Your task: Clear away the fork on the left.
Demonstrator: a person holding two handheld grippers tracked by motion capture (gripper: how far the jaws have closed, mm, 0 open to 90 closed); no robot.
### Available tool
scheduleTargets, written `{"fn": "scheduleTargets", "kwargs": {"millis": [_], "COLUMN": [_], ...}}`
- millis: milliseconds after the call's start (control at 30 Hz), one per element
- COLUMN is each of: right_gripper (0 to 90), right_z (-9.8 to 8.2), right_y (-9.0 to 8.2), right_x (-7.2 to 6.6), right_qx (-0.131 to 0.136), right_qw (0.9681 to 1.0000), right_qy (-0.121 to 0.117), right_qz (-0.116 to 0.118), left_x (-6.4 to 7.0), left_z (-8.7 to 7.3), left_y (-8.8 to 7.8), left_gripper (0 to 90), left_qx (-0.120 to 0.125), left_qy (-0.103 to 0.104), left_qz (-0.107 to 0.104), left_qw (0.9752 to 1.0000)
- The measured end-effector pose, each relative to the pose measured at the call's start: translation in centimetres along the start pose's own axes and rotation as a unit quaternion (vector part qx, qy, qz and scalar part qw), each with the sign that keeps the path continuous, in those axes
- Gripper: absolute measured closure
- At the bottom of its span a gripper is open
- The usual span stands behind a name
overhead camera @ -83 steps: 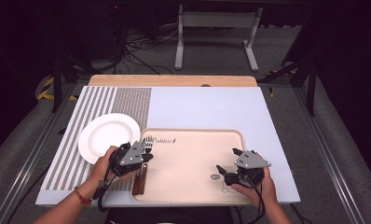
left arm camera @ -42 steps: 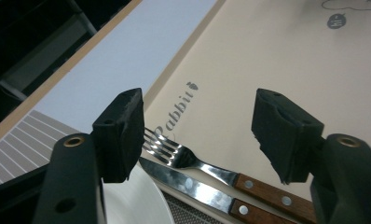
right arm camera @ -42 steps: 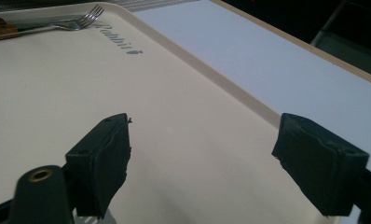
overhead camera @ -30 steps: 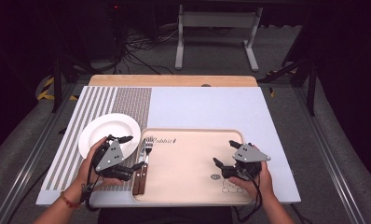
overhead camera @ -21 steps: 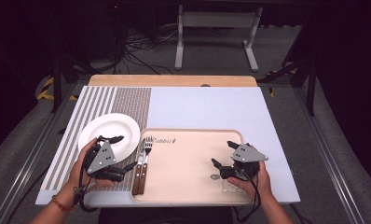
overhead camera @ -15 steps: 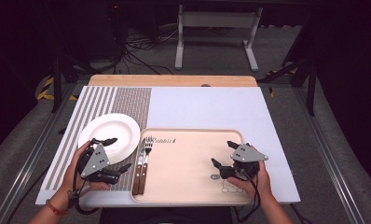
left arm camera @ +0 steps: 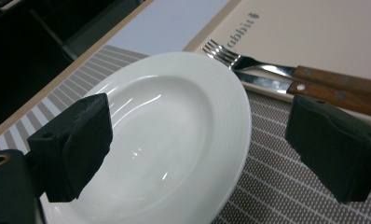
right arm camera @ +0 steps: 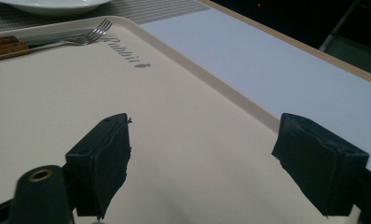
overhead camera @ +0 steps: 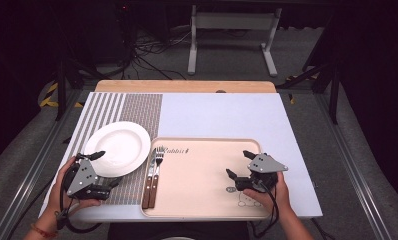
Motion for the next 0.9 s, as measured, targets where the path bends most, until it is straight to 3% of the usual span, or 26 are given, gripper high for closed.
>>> {"fn": "scheduleTargets", "kwargs": {"millis": [167, 267, 400, 533, 900], "right_gripper": [17.0, 15.4, 14.5, 14.5, 14.7], "right_z": [0.3, 0.5, 0.6, 0.6, 0.4], "right_y": [-0.2, -0.3, -0.4, -0.5, -0.5], "right_x": [0.2, 0.3, 0.3, 0.4, 0.4], "right_qx": [0.011, 0.018, 0.02, 0.021, 0.016], "right_qw": [0.9999, 0.9998, 0.9998, 0.9998, 0.9998], "right_qy": [0.002, 0.006, 0.004, 0.001, 0.0], "right_qz": [-0.003, -0.003, -0.005, -0.008, -0.013], "left_x": [0.6, 0.4, -0.2, -0.8, -1.0], "left_z": [-1.6, -1.6, -2.6, -2.7, -3.0], "left_y": [0.0, 0.1, 0.3, 0.2, 0.2], "left_gripper": [8.2, 8.2, 8.3, 8.4, 9.0], "left_qx": [-0.022, -0.022, -0.04, -0.039, -0.052], "left_qy": [0.004, 0.008, 0.017, 0.014, 0.034], "left_qz": [-0.001, 0.003, 0.015, 0.024, 0.034], "left_qw": [0.9998, 0.9997, 0.9989, 0.9989, 0.9975]}}
Point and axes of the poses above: each handheld gripper's, and its own axes: y roughly forward along the jaws, z roughly out of its top, x roughly to its right, the point moved 10 cm from there along y, roughly forward along the jaws, and after that the axes turned 1 degree about y, right-handed, at the moved point
